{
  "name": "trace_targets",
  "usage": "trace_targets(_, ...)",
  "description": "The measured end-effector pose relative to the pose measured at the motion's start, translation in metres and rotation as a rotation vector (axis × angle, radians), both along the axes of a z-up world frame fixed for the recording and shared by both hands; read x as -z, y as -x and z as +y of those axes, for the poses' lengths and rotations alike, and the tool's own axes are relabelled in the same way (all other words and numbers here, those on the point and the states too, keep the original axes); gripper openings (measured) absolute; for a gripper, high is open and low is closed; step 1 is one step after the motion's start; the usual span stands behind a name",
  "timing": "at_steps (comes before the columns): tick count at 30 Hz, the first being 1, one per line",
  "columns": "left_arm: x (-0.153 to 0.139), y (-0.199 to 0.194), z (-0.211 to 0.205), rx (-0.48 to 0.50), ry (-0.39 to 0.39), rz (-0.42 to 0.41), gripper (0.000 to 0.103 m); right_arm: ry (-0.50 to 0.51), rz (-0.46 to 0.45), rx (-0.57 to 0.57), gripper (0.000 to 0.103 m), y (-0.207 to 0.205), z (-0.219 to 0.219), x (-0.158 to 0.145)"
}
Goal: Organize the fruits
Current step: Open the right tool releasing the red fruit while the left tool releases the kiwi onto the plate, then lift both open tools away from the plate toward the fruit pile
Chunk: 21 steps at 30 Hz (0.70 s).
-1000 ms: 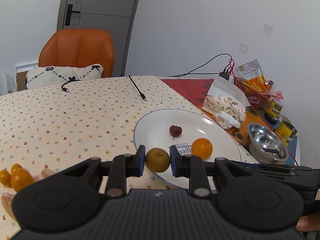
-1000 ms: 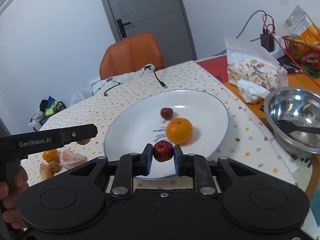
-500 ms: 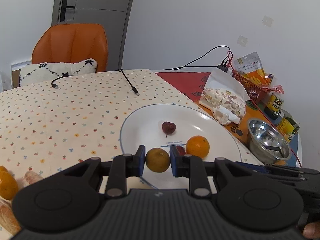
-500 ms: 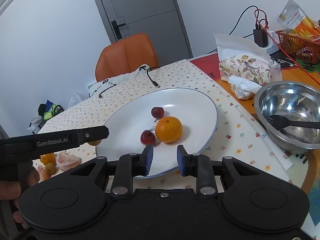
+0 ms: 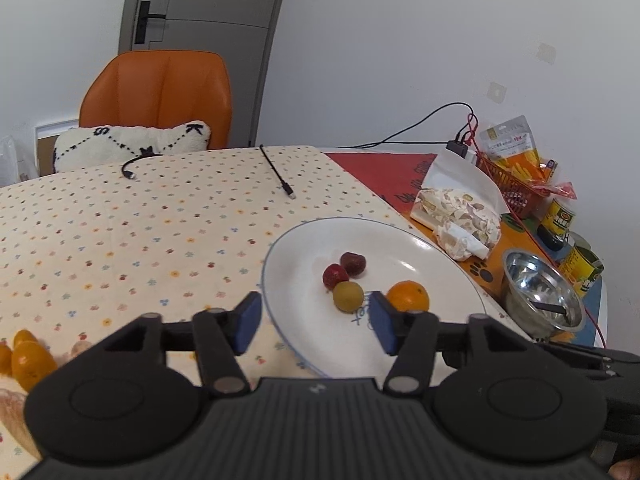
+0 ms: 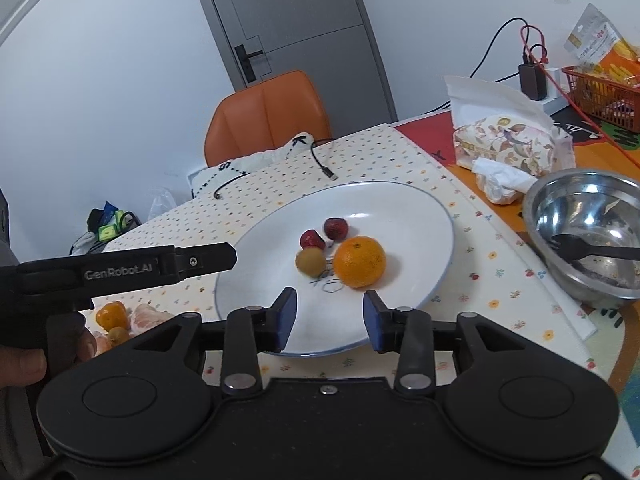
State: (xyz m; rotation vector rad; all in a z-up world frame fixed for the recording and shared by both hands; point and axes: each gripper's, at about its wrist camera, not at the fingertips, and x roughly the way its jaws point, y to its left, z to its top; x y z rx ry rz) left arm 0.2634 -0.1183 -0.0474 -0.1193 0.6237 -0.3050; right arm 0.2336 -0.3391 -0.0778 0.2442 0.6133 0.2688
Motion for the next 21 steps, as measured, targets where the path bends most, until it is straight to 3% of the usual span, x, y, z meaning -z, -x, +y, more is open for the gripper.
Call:
trace_targets(2,-0.002,0.004,0.006,-0.008,-0.006,-0.011,0.069,-0.004,-0.003,-0.005,0.043,0.0,0.003,-0.001)
trace_targets(4,-0.005,0.008,0.012,-0.015,-0.018,-0.022,0.077,-0.002,-0.011,-0.007,0.055,0.001,0.006,-0.002)
trace_targets(7,-0.007,0.015,0.022,-0.038,-0.021,-0.038,0.082,-0.004,-0.03,-0.017,0.061,0.004,0.01,-0.005)
trace_targets(15,-0.01,0.025,0.048,-0.086,-0.015,-0.003,0.085,-0.003,-0.064,-0.041,0.085,0.009,0.02,-0.013)
trace_targets(21,-0.02,0.037,0.066,-0.125,-0.016,-0.03,0.085,-0.011,-0.075,-0.058,0.092,0.009,0.029,-0.015)
